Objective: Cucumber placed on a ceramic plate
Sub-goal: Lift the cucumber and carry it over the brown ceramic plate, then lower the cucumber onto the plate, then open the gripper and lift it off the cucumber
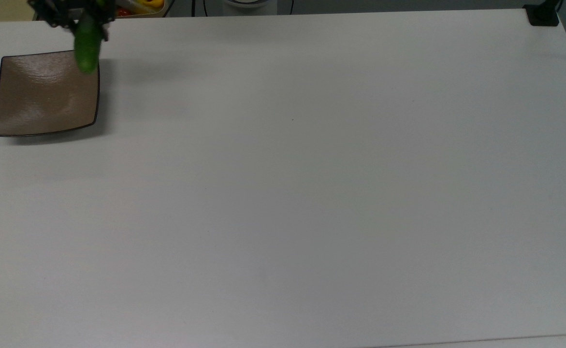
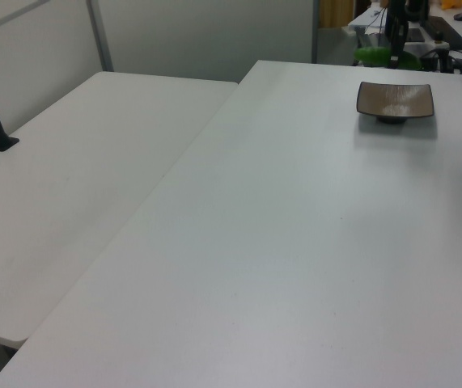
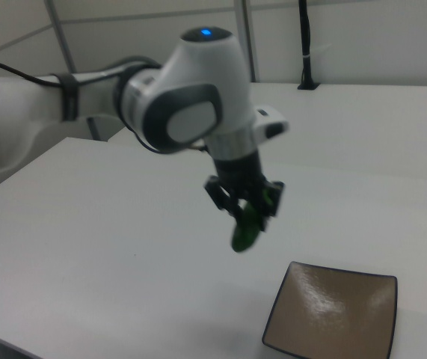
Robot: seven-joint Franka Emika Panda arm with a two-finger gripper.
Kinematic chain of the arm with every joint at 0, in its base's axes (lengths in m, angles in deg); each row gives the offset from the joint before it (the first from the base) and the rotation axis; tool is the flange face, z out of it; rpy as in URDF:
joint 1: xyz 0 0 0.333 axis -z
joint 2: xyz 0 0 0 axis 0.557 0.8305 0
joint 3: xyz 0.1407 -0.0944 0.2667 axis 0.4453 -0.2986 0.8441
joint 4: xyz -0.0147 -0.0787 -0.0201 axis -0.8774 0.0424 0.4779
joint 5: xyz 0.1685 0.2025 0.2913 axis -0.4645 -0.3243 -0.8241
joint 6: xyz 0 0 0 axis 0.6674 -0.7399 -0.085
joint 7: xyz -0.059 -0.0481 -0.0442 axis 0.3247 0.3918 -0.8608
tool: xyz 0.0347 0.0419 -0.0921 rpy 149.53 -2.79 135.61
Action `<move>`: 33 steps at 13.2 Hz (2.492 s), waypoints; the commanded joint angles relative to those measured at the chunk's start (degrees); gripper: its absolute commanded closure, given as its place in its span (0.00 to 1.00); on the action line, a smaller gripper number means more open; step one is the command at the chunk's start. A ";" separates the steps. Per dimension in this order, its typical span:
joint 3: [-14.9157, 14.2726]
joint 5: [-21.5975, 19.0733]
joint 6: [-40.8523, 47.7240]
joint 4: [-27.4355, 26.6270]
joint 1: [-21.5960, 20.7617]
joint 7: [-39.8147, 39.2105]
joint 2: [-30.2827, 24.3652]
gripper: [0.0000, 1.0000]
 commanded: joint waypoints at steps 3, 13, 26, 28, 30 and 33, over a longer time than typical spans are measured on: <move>-1.26 0.43 -11.50 0.97 5.83 -8.79 9.66 0.94; -1.26 0.34 -21.27 1.06 10.23 -12.05 19.25 0.87; -1.17 -0.10 -20.84 0.97 9.62 -10.91 17.51 0.00; -0.91 -0.10 -19.18 0.89 8.65 -10.21 15.49 0.00; -0.74 -0.10 -15.14 1.24 7.51 -7.67 12.59 0.00; -0.65 -0.10 -11.10 1.32 5.05 -4.07 6.97 0.00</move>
